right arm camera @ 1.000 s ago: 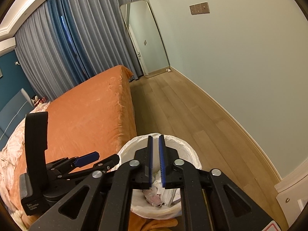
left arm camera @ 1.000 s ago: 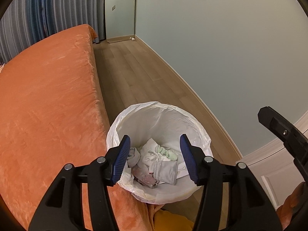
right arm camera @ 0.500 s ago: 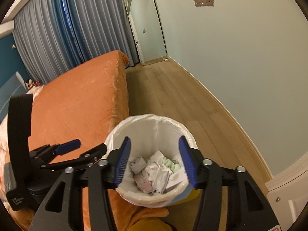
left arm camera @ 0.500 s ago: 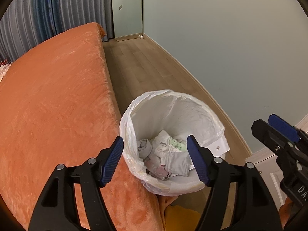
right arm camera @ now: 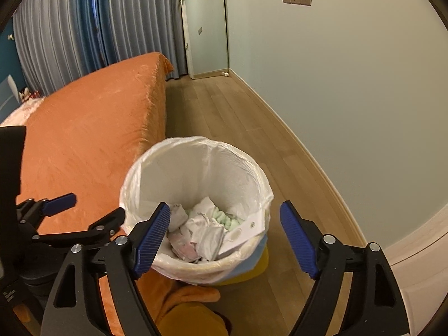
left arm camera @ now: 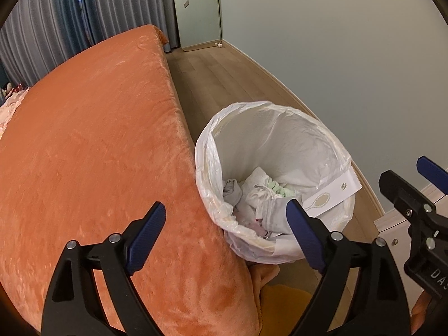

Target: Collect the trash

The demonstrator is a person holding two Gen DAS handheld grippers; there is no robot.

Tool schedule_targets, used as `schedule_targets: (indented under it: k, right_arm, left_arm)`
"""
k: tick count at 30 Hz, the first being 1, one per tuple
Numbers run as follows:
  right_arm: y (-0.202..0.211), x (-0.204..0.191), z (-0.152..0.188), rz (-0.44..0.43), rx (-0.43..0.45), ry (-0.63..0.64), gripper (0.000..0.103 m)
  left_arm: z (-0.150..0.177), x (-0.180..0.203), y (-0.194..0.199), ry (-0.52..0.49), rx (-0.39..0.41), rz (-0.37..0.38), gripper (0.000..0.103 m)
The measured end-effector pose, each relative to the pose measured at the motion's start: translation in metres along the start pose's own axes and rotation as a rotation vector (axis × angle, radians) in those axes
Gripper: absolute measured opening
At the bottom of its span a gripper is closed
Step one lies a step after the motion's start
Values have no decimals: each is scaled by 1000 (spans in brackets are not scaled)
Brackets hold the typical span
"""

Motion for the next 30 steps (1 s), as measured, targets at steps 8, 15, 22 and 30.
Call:
schedule_targets:
  k: [8,15,22,30]
  right_arm:
    - [-5,9,14,34,-33,-22,85]
    - [-12,13,27,45,-66,-27,96]
    - [-15,14,33,57,-70,-15,96]
    - [-16,14,39,57,-70,-8,96]
  left_arm:
    - [20,-7,-10,22,-34,1,87]
    - [29,-3,-14,-13,-34,-17,87]
    - [38,-4,-19,8,-53,-12,87]
    - [43,-8,-19,20,-57,-21,90]
Point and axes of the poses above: each gripper's, at about its wrist camera, not at the fingertips, and y roughly against the way its jaws point, x to its right, z to its underside, the point moved 10 cm from there along -y, roughly the way its jaws point, and after that the axes turned 2 degrees about -x, right-handed, at the moved point
